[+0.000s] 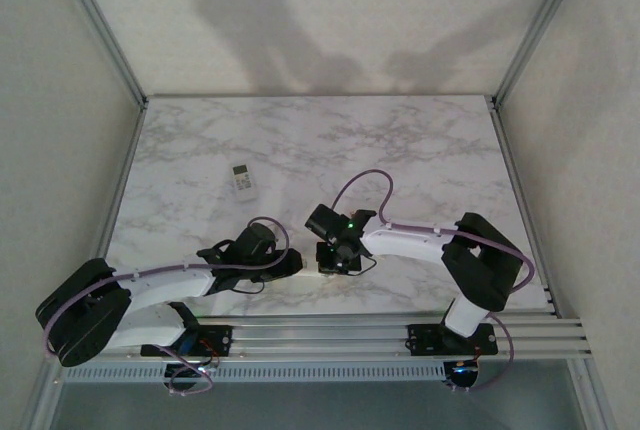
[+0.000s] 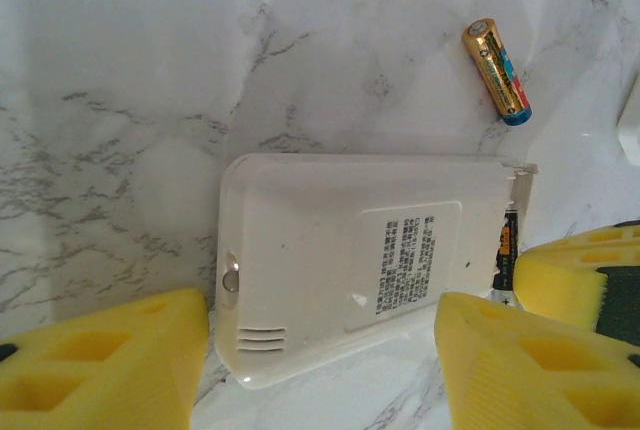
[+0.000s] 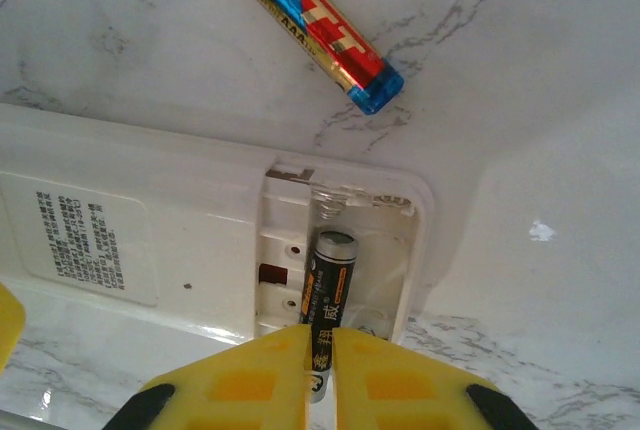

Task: Load the batteries into the remote control

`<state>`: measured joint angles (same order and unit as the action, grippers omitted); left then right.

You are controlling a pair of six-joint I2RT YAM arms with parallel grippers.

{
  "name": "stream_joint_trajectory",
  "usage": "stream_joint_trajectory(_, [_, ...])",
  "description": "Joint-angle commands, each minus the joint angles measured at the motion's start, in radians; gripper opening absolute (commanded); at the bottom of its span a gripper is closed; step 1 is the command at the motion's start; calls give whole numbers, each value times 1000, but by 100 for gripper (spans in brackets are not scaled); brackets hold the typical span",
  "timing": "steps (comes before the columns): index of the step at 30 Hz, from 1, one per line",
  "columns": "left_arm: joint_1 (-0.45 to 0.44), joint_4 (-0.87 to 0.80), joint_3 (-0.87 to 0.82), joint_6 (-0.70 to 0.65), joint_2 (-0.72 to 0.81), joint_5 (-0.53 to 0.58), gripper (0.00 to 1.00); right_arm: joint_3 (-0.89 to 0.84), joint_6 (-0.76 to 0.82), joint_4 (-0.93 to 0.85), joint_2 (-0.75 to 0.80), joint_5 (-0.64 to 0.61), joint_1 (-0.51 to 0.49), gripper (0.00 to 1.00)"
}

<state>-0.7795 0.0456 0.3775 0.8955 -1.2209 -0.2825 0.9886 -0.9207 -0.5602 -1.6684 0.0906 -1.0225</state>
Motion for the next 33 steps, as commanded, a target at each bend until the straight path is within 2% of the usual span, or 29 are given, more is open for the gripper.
stream_joint_trajectory(1, [-15, 11, -6, 10, -12, 31, 61, -15, -6, -7, -38, -3, -2, 14])
stream_joint_trajectory(9, [-15, 11, -6, 8, -25, 41, 61, -47, 3, 61, -62, -63, -3, 12])
stream_joint_trajectory(20, [-15, -6, 6, -7, -40, 61, 61, -119, 76, 265, -39, -271, -5, 11])
stream_joint_trajectory(25, [-15, -9, 12, -12, -51, 78, 57, -113, 75, 263, 30, -225, -5, 13])
stream_joint_trajectory(33, [-15, 9, 24, -24, -90, 72, 51, -162, -13, 148, 203, -187, -4, 26])
